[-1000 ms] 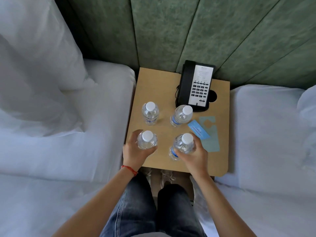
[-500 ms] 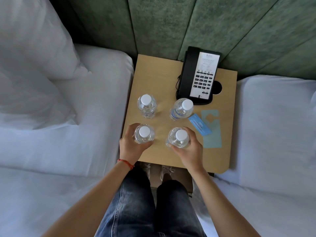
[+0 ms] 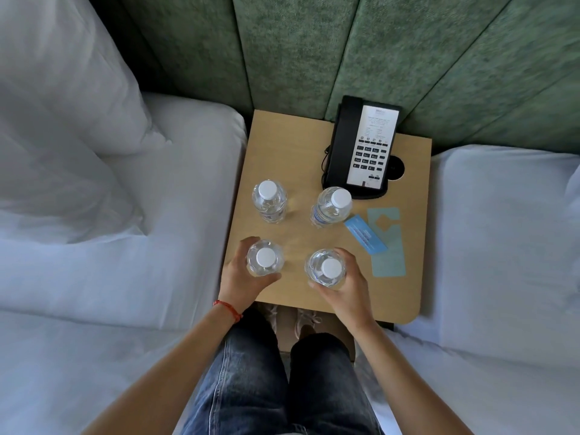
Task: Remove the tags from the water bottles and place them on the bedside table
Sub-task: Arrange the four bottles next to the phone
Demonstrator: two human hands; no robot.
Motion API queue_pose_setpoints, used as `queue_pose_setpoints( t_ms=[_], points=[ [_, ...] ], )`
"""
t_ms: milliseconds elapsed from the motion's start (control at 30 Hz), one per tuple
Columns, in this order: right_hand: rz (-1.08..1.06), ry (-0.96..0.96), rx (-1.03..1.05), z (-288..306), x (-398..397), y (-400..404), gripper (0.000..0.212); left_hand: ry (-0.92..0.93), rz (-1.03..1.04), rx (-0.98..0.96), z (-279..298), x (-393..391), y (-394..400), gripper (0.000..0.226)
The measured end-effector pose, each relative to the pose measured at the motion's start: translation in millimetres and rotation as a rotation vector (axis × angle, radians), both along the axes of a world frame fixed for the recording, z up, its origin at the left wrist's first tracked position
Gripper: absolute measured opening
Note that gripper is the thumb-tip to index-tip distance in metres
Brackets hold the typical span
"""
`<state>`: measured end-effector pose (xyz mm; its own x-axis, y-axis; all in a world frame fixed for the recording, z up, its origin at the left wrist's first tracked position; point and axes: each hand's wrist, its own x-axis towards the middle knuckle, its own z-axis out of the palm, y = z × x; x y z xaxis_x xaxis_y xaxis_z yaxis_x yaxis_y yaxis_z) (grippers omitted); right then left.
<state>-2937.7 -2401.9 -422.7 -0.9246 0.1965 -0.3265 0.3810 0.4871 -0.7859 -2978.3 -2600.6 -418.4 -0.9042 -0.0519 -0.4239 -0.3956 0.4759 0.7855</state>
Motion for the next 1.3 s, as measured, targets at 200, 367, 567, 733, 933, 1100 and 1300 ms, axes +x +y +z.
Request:
queue_pose_setpoints(
  t_ms=[200, 367, 567, 733, 933, 1100, 1300],
  points=[
    [0.020, 0.009, 0.013, 9, 8, 5, 0.068, -0.024, 0.008, -0.008, 2, 8, -11, 0.071],
    [0.012, 0.012, -0.025, 26, 9, 7, 0.072, -0.039, 0.023, 0.020, 9, 15, -16, 0.077],
    [-0.053, 0.079, -0.066, 40, 0, 13, 0.056, -0.013, 0.107, 0.070, 30, 3, -9, 0.072],
    [-0.092, 0.139, -0.064, 45, -29, 21, 0.051, 0.074, 0.196, 0.147, 42, -33, -2, 0.061],
    [-0.099, 0.144, -0.026, 40, -74, 24, 0.058, 0.128, 0.133, 0.063, 40, -85, 13, 0.058],
    [-0.044, 0.152, -0.014, 32, -97, 23, 0.054, 0.138, 0.062, -0.027, 30, -101, 19, 0.046],
    [-0.049, 0.183, -0.004, 20, -109, 27, 0.046, 0.219, 0.088, -0.126, 25, -104, 22, 0.040]
  ],
)
